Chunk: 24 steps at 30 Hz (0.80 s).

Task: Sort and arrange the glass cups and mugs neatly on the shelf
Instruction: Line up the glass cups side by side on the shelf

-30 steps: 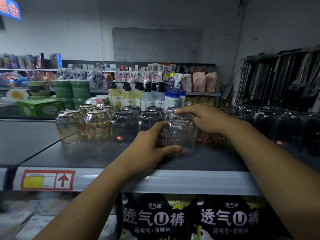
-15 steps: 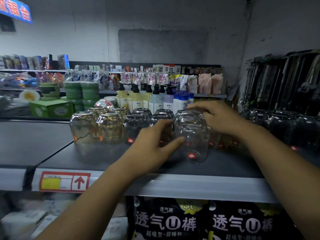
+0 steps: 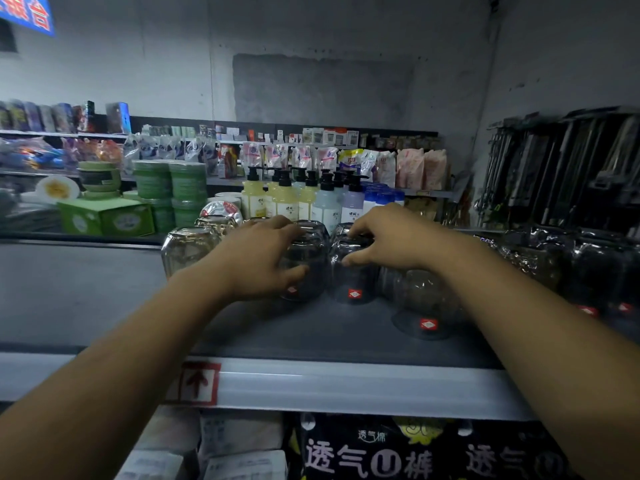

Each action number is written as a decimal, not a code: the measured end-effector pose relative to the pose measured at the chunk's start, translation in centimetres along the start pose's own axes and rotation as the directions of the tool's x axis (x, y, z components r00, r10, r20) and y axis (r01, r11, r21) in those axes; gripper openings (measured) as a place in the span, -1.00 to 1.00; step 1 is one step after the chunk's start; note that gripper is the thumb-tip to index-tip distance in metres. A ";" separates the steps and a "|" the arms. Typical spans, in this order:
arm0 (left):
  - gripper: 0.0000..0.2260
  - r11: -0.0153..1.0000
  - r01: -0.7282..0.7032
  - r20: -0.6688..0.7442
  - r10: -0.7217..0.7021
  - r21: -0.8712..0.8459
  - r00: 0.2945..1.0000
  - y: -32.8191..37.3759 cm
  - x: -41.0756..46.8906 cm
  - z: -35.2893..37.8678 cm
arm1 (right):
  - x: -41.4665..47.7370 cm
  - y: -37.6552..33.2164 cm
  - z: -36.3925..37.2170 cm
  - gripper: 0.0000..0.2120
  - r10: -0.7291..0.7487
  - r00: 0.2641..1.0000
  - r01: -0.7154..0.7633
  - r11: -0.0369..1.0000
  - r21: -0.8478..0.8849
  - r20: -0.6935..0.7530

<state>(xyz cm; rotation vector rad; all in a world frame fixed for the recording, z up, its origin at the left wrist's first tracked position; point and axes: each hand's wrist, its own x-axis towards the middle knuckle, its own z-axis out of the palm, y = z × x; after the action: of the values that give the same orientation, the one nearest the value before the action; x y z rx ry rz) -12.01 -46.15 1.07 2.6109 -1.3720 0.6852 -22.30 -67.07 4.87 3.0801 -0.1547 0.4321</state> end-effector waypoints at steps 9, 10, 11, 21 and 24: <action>-0.39 0.993 -0.094 -0.031 0.092 -0.073 0.995 -1.4 0.4 0.6 | -0.4 0.3 -0.4 -0.53 0.022 1.000 -0.023 0.999 0.047 0.019; -0.41 0.993 -0.097 -0.045 0.094 -0.072 0.995 -1.5 0.4 0.8 | -0.5 0.3 -0.4 -0.53 0.024 0.999 -0.025 0.998 0.049 0.023; -0.43 0.993 -0.099 -0.057 0.095 -0.070 0.994 -1.5 0.5 0.9 | -0.5 0.3 -0.4 -0.53 0.023 0.999 -0.025 0.999 0.047 0.024; -0.40 0.968 -0.047 -0.153 0.009 -0.246 0.988 -6.2 -2.4 -1.0 | -0.4 -3.3 0.3 -0.55 -0.044 0.992 0.048 0.998 0.030 -0.116; -0.44 0.970 0.013 -0.189 -0.061 -0.244 0.980 -9.7 -4.3 -1.4 | 0.4 -6.5 1.3 -0.58 -0.116 0.976 0.137 0.985 0.105 -0.182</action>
<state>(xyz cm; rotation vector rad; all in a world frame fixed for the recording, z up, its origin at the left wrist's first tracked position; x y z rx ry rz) -6.80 -36.81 1.41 2.3072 -1.2583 0.6992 -20.86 -60.68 3.64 3.1194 0.0737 0.7263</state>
